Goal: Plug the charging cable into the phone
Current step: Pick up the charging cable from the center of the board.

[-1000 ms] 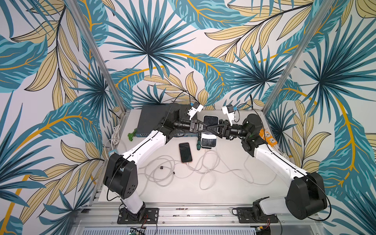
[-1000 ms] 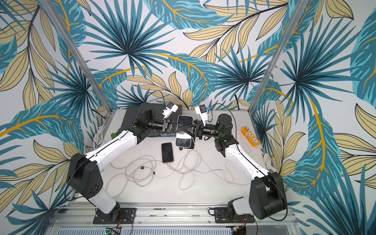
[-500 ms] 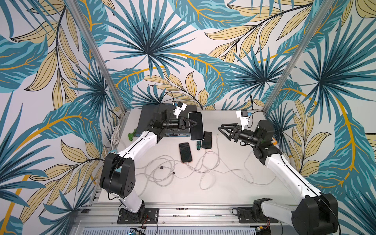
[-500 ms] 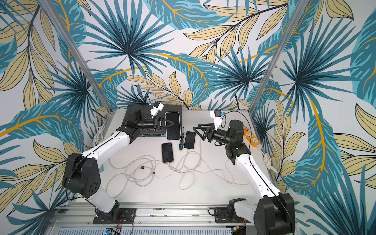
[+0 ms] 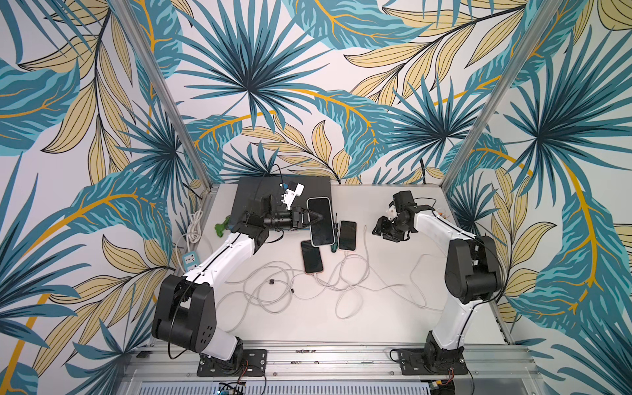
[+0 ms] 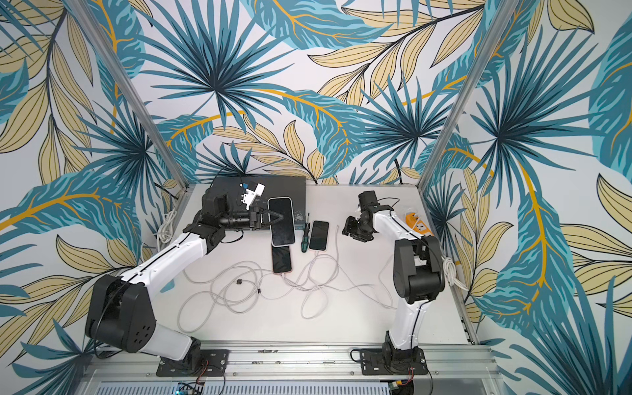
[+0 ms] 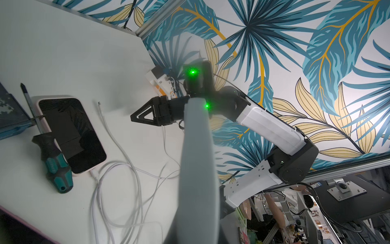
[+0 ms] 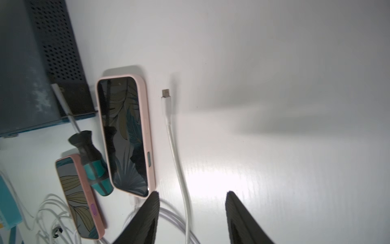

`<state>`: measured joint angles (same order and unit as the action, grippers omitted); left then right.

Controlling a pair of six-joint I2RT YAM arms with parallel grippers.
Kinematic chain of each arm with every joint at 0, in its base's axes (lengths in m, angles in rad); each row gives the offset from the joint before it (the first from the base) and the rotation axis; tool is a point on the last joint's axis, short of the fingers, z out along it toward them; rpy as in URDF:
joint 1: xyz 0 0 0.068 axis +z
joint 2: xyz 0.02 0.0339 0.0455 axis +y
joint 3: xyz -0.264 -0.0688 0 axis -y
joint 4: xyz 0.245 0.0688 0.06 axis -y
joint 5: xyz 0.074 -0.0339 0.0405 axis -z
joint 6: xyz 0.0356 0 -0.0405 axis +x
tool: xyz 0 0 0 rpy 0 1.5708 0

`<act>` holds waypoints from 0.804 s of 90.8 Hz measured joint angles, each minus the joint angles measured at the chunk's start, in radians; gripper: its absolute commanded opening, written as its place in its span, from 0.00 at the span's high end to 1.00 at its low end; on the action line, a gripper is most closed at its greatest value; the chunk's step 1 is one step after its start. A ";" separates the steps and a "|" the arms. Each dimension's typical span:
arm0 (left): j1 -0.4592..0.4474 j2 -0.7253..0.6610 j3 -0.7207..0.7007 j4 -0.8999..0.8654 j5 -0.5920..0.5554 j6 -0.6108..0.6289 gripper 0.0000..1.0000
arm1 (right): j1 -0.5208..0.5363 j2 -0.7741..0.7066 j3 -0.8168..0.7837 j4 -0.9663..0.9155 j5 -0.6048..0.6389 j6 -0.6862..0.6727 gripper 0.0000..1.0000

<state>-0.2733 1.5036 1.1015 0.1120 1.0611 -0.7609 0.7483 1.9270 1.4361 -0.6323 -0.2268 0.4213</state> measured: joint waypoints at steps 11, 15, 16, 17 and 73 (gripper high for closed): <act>0.001 0.000 -0.013 -0.007 0.000 0.010 1.00 | 0.025 0.086 0.109 -0.068 0.052 -0.013 0.48; 0.002 0.000 -0.015 -0.009 0.000 0.011 1.00 | 0.032 0.112 0.145 -0.083 0.064 -0.017 0.49; 0.002 0.000 -0.016 -0.009 0.000 0.011 1.00 | 0.034 0.120 0.154 -0.086 0.069 -0.018 0.49; 0.002 0.000 -0.016 -0.010 0.000 0.011 1.00 | 0.036 0.128 0.163 -0.089 0.070 -0.019 0.49; 0.006 -0.001 -0.023 -0.033 0.001 0.032 1.00 | 0.137 0.426 0.545 -0.279 0.180 -0.059 0.57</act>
<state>-0.2672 1.5028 1.0790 0.0788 1.0622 -0.7288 0.8856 2.3528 1.9812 -0.9115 -0.0471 0.3622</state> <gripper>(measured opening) 0.135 0.430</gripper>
